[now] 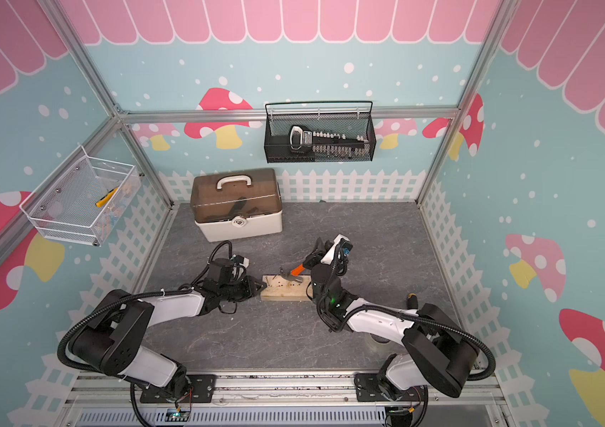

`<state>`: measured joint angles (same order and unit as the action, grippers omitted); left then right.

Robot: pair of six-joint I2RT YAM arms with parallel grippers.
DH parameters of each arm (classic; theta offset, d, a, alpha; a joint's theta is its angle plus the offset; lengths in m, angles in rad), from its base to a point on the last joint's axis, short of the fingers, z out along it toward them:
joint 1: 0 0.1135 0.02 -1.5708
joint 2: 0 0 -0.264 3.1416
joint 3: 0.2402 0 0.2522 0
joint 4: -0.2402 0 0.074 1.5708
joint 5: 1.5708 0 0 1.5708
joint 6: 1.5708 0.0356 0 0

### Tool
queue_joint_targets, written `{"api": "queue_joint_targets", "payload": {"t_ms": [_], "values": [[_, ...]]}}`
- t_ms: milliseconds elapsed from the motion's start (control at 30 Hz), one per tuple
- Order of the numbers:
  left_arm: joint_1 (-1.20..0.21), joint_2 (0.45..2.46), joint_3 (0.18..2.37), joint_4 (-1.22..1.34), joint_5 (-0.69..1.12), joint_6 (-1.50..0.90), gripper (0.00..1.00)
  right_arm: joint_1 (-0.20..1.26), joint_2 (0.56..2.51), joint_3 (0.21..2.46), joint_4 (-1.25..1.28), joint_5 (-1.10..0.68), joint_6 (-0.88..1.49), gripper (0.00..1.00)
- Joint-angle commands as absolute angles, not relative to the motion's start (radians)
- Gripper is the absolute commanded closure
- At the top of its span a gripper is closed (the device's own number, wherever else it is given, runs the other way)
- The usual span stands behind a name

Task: Use a claw hammer to pull out a nail
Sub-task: Remove the nail from the mounting plate, then pick up the nail with the hammer.

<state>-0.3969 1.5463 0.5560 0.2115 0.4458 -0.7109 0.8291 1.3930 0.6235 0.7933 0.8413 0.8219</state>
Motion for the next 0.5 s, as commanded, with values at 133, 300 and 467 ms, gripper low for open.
{"api": "queue_joint_targets", "payload": {"t_ms": [133, 300, 467], "values": [[-0.404, 1.503, 0.536, 0.002, 0.394, -0.676, 0.74, 0.809, 1.372, 0.669, 0.559, 0.791, 0.748, 1.0], [-0.405, 1.406, 0.548, -0.053, 0.396, -0.646, 0.74, 0.786, 1.371, 0.896, 0.345, 0.754, 0.658, 1.0], [-0.405, 1.322, 0.561, -0.096, 0.395, -0.606, 0.73, 0.775, 1.401, 1.105, 0.159, 0.692, 0.601, 1.0]]}}
